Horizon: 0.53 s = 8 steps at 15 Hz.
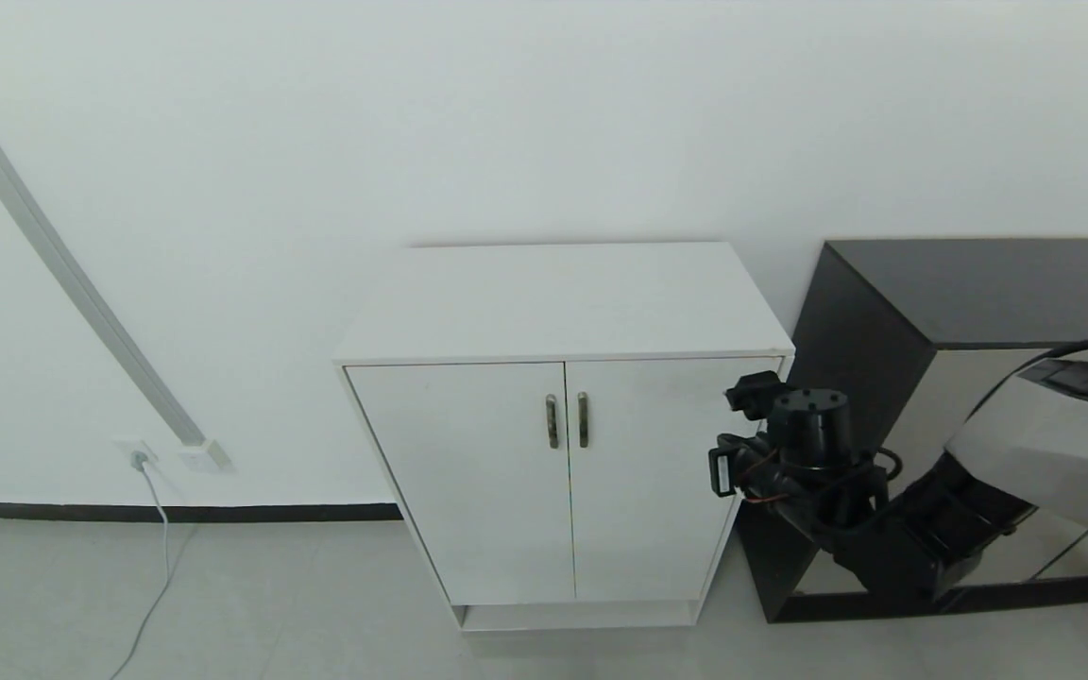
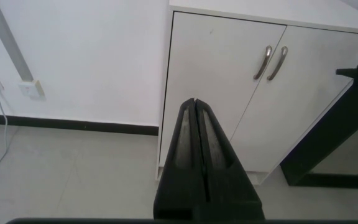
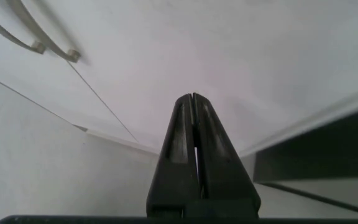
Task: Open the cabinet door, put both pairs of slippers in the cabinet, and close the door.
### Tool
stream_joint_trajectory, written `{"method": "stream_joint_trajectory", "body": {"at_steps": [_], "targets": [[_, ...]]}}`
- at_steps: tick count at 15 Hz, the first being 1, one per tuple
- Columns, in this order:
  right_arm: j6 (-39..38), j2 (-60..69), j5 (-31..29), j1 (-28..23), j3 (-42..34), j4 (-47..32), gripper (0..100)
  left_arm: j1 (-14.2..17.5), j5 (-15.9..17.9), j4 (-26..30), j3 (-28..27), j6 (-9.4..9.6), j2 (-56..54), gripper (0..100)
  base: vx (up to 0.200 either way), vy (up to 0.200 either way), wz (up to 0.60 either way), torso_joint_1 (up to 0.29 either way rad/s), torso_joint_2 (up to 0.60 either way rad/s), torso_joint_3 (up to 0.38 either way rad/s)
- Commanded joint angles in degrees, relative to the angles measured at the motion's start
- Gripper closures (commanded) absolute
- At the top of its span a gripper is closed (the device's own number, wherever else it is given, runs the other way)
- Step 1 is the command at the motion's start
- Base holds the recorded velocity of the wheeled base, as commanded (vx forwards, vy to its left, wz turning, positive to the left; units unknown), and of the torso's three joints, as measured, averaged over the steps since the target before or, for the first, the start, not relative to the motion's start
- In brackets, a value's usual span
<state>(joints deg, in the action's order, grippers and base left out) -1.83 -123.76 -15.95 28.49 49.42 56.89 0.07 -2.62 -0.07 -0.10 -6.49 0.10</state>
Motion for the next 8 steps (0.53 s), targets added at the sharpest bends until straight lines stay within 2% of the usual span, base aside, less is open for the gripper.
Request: {"method": "stream_joint_trajectory", "body": {"at_steps": [1,3,8], "targets": [[0.16,6.95,-0.49,-1.07,-7.76,2.7,100,0.01,-0.02,-0.01,0.01,-0.02,-0.01,100,0.0,0.0,0.0,0.0,0.0,0.0],[0.25,9.5,-0.67,-1.86,-12.16,4.63,100,0.01,-0.02,-0.01,0.01,-0.02,-0.01,100,0.0,0.0,0.0,0.0,0.0,0.0],[1.04,17.41,-0.67,-8.19,-28.85,11.22,100,0.01,-0.02,-0.01,0.01,-0.02,-0.01,100,0.0,0.0,0.0,0.0,0.0,0.0]]}}
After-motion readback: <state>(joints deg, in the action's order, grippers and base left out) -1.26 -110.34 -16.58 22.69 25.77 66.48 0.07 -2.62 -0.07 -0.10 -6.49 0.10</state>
